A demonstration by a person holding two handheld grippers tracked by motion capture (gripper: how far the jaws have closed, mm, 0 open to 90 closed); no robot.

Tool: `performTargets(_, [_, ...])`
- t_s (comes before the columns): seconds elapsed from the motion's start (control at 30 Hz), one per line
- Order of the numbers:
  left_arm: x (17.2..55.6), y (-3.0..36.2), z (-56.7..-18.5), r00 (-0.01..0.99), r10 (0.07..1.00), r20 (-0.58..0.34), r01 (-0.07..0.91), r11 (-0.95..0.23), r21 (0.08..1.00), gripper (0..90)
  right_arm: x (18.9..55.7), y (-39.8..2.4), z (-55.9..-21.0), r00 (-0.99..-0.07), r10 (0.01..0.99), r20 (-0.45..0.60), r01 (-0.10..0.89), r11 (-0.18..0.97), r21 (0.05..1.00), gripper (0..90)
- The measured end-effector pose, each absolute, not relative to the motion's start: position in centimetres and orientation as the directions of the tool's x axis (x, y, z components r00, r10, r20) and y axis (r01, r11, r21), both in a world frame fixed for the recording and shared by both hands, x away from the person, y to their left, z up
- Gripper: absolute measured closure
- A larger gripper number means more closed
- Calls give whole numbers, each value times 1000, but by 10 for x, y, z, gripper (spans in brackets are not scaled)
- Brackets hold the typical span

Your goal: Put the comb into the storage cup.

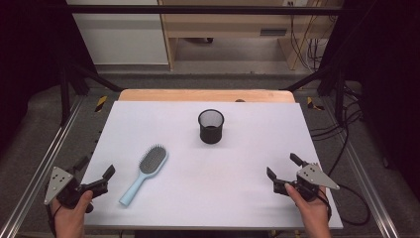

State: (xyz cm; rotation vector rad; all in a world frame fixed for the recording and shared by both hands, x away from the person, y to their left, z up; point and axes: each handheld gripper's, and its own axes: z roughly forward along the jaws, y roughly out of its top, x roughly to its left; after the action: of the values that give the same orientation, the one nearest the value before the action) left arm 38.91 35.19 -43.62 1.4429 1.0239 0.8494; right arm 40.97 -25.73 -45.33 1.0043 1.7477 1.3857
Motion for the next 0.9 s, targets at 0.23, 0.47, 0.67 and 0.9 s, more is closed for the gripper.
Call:
performTargets(0.23, [390, 342, -435, 390, 920, -35, 210, -52, 976, 33, 410, -258, -453, -463, 885, -42, 164, 132, 978, 63])
performTargets(0.47, [399, 316, -429, 434, 901, 9, 266, -138, 954, 46, 410, -258, -455, -463, 886, -23, 178, 118, 977, 62])
performTargets(0.67, [410, 294, -428, 503, 864, 25, 331, -220, 918, 53, 409, -258, -453, -463, 886, -5, 196, 107, 975, 62])
performTargets(0.9, [415, 274, -423, 560, 826, 62, 415, -344, 842, 54, 408, -258, -452, -460, 888, -9, 196, 112, 974, 62])
